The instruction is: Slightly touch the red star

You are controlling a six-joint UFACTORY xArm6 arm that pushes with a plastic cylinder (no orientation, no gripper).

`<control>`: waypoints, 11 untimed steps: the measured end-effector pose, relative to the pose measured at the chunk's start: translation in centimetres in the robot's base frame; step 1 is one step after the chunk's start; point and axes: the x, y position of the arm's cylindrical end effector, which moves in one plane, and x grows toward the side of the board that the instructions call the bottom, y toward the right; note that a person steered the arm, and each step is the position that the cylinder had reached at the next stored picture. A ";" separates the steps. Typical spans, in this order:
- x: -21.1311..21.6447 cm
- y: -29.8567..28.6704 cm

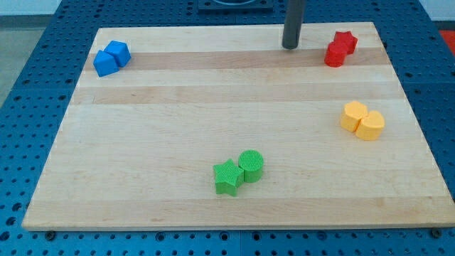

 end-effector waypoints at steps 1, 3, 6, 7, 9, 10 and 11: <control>-0.3 4.2; -4.3 4.3; -6.5 7.2; -5.6 8.9; -2.6 11.6; 2.5 12.4; 8.9 13.0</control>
